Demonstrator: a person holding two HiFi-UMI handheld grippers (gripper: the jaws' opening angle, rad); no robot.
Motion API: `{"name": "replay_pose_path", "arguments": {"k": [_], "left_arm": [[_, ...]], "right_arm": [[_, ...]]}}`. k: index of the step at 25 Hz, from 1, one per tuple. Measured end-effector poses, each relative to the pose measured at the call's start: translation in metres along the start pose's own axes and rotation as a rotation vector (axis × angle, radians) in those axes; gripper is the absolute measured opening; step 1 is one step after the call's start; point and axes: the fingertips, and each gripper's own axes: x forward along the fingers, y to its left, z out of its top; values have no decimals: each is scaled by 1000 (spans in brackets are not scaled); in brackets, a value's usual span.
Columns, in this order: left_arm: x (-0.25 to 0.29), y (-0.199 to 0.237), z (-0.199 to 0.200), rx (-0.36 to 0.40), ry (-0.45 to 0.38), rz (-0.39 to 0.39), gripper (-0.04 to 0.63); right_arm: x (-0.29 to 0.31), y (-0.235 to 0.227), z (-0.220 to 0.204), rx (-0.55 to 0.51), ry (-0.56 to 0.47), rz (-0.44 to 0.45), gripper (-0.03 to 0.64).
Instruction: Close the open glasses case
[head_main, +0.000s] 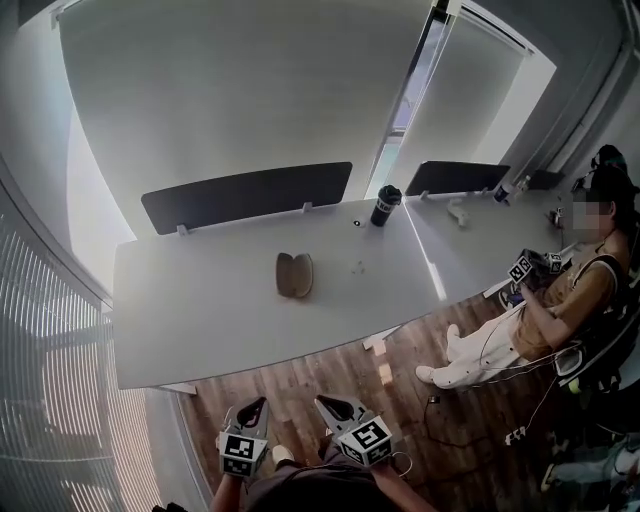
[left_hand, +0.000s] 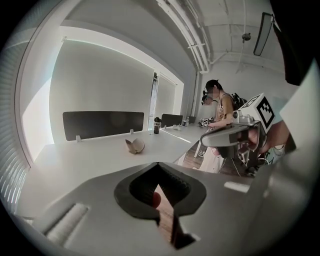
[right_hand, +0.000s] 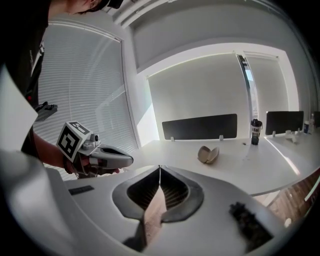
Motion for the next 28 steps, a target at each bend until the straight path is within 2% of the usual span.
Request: {"name": "replay_pose_path", "arguments": {"k": [6, 10, 15, 20, 25, 28], "left_arm": [[31, 16, 9, 0, 24, 22, 6], [66, 31, 20, 0, 49, 69, 6], [112, 31, 61, -54, 29, 93, 6], [147, 36, 94, -45, 33, 139, 6], [170, 48, 96, -52, 68, 162, 6], [188, 65, 94, -26, 99, 164, 6]], "right_arm": [[20, -30, 13, 4, -8, 29, 8], [48, -58, 30, -32, -21, 102, 8], [67, -117, 56, -19, -29, 174, 8], [82, -180, 65, 4, -27, 219, 8], [92, -222, 59, 44, -16, 205, 8], [102, -241, 64, 54, -7, 187, 8]]}}
